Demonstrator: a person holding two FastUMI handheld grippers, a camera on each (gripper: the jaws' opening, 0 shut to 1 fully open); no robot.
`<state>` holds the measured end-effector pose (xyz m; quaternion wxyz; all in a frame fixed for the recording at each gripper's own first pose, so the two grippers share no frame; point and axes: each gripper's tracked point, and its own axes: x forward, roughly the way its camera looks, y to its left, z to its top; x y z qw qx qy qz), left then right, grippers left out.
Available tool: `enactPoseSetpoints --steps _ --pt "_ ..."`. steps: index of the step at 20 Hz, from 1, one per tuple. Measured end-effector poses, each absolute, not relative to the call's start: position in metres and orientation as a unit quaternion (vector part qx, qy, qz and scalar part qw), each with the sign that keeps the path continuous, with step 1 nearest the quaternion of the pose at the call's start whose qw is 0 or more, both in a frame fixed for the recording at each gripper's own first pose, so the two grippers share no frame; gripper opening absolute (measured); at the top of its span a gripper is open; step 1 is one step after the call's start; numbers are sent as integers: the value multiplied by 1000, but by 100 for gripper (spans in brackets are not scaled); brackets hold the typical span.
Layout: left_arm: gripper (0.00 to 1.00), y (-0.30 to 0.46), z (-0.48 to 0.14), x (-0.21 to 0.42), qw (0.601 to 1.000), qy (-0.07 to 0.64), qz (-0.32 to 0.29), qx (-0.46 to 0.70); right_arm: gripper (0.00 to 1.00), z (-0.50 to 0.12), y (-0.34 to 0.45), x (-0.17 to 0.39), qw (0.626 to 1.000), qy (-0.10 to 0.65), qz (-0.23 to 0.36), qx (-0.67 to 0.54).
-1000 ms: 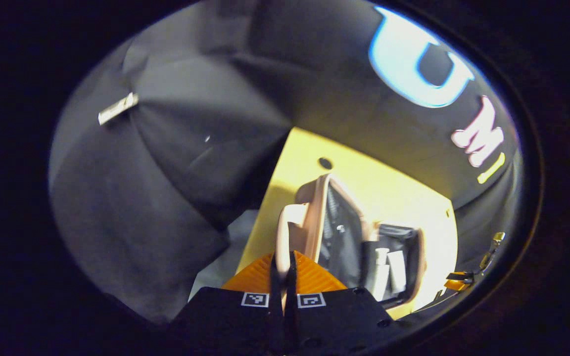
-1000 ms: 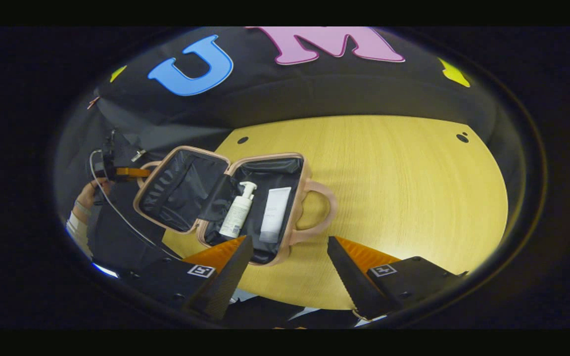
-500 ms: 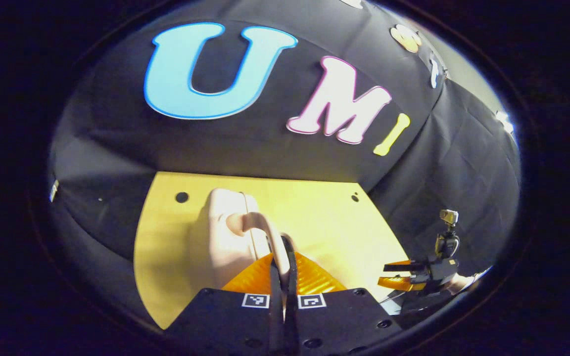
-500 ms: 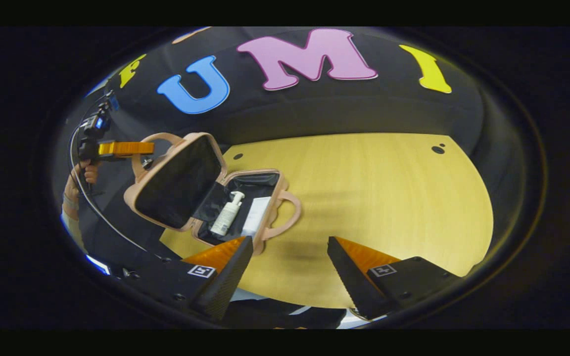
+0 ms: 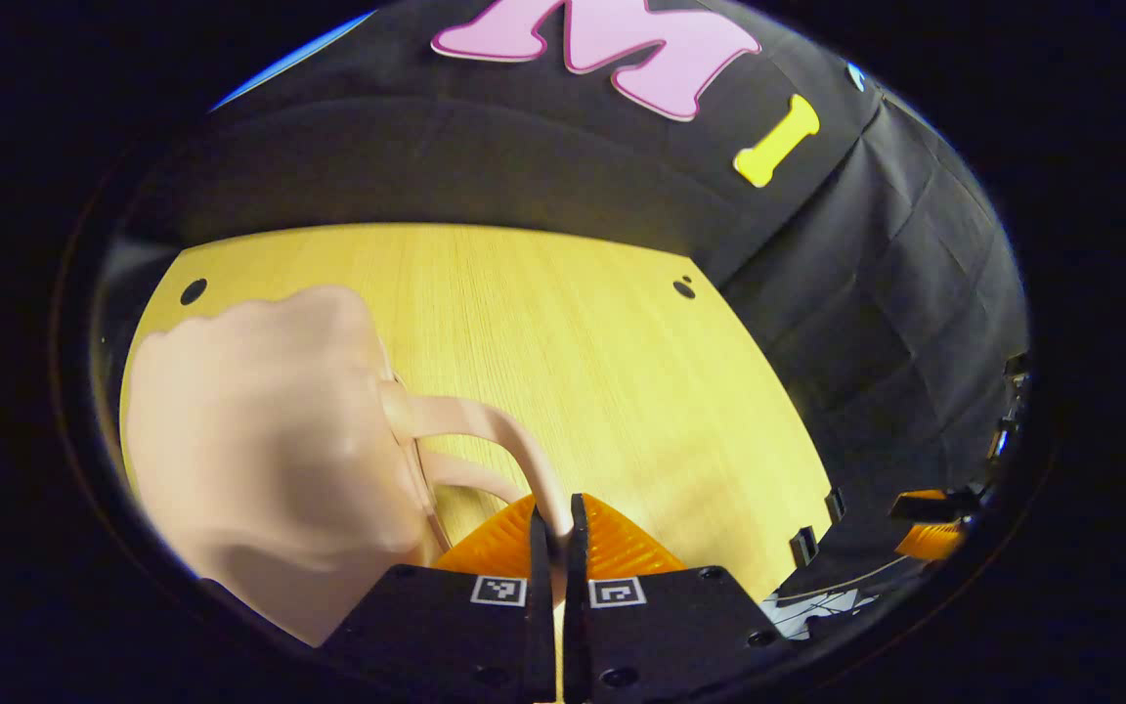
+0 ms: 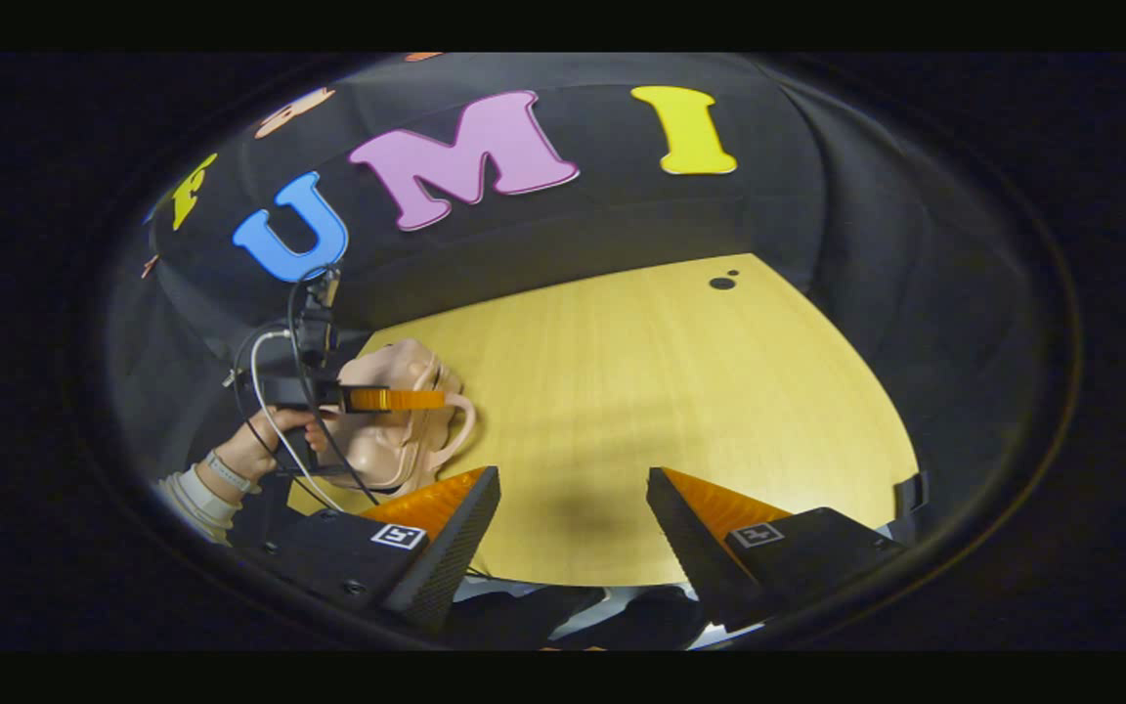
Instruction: First open the suitcase, pack the skin care products into it, and then close the suitcase.
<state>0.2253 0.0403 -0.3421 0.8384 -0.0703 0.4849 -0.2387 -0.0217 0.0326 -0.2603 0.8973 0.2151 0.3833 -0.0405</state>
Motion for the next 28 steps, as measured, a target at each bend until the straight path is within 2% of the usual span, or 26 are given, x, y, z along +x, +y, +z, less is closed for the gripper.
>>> enactPoseSetpoints --steps 2,3,5,6,9,13,16,18,19,23,25,26,28 --pt "14 45 -344 218 848 480 -222 -25 96 -258 15 -30 903 369 -46 217" --pt "23 48 -337 219 860 468 -202 -4 97 -254 9 -33 908 356 -40 217" --pt "60 52 -288 226 903 396 -163 15 96 -246 -15 -32 929 322 -30 180" --pt "63 45 -251 224 925 349 -148 10 96 -238 -29 -32 941 300 -25 156" --pt "96 11 -136 175 969 217 -113 -22 97 -175 -69 -33 975 207 -14 82" --pt "96 -21 -50 93 992 114 -56 9 97 -73 -98 -35 998 57 -14 -10" --pt "96 -46 -23 36 995 98 -30 -8 97 -28 -75 -49 1000 12 11 -4" --pt "98 -45 -5 15 997 77 -19 -8 94 -3 -77 -58 1000 -29 -2 -3" --pt "98 -40 0 9 998 69 -13 -3 96 2 -74 -62 999 -44 -10 3" --pt "98 -29 24 5 999 48 -23 6 95 3 -49 -71 999 -37 3 9" --pt "98 -17 27 7 999 47 -17 1 98 1 -55 -69 999 -33 -10 -2" --pt "98 -13 28 9 999 42 -14 -5 95 -1 -55 -69 999 -30 -12 -1" --pt "98 -11 30 14 999 38 -19 -26 96 2 -51 -69 999 -30 -15 2"
